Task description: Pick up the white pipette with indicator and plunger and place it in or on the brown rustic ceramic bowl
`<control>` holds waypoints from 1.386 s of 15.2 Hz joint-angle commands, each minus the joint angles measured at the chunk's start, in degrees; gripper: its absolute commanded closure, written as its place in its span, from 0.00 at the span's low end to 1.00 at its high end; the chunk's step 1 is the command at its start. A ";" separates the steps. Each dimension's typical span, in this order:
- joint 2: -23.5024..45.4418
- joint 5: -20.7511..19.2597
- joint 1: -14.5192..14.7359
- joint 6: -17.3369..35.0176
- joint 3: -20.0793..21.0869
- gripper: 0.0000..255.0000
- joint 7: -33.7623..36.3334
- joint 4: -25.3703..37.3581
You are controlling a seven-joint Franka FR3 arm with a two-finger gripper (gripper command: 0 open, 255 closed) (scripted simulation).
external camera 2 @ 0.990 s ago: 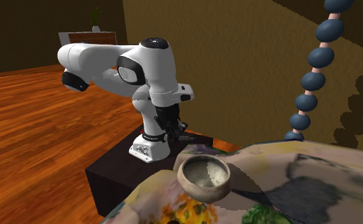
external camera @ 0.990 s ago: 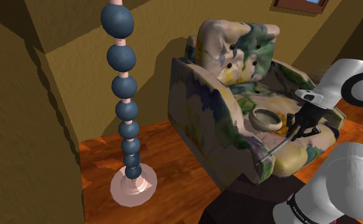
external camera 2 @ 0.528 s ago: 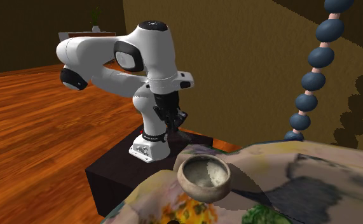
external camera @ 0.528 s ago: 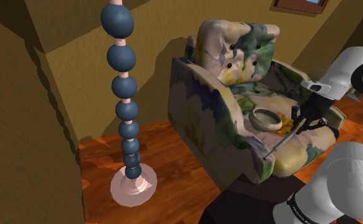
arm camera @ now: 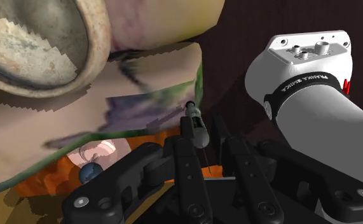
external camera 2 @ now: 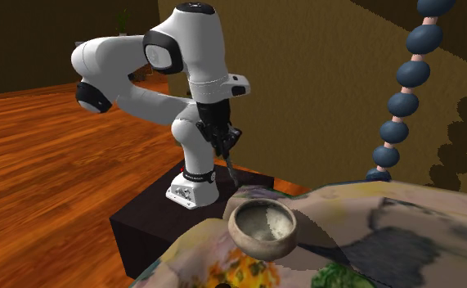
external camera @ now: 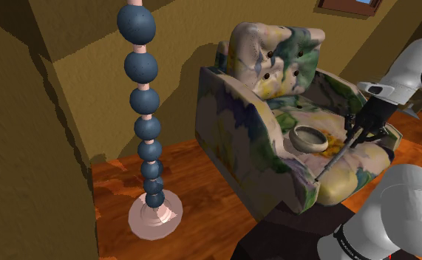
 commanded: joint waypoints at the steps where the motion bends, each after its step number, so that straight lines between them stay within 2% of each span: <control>1: 2.08 -0.43 1.56 0.59 -1.04 1.00 -0.37 2.19; 9: 15.66 -4.12 14.07 6.14 -12.56 1.00 -4.37 17.05; 15: 23.88 -4.69 26.15 7.86 -23.05 1.00 -8.37 30.55; 21: 23.01 -6.76 26.00 11.43 -25.62 1.00 -8.19 27.03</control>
